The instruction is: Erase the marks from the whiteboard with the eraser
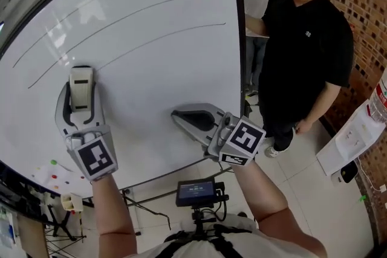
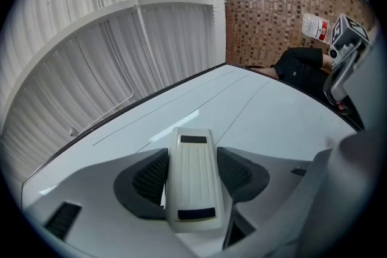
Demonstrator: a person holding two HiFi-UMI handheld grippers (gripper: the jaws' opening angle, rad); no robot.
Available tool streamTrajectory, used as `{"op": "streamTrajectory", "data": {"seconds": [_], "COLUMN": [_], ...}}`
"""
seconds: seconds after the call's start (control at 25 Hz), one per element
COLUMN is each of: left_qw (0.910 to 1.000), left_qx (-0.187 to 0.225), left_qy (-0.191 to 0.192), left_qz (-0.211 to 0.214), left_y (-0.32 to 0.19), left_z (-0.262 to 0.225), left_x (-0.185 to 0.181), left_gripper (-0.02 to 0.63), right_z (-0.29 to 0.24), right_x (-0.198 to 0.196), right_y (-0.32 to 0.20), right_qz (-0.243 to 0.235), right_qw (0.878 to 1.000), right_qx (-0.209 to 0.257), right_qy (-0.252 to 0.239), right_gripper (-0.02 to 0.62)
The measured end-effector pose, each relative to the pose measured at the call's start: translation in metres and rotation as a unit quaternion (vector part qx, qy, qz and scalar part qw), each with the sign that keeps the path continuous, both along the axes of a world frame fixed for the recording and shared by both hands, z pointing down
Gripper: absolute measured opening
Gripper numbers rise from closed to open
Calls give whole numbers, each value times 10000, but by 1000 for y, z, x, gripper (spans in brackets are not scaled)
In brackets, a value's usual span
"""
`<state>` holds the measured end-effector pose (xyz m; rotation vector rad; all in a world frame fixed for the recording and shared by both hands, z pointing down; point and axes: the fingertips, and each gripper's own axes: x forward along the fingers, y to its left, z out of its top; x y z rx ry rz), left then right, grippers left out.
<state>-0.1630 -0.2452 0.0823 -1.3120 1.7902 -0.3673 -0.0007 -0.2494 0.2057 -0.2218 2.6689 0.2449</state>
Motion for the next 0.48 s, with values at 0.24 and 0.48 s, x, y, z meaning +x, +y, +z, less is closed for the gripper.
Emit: {"op": "streamTrajectory", "data": {"seconds": [0.24, 0.48], "left_qw": [9993, 9993], "left_qx": [-215, -326], "left_qy": [-284, -100], "left_qz": [150, 146], "left_y": [-15, -13], "left_z": [9, 20], "left_x": [40, 39], "left_gripper": [273, 275], "right_z": [1, 1], "right_x": [28, 39], "right_y": [-4, -3], "right_qz": [46, -66], "right_qw": [10000, 9999], "right_qx": [13, 73], "right_qy": [-14, 66], "right_gripper": [15, 15]}}
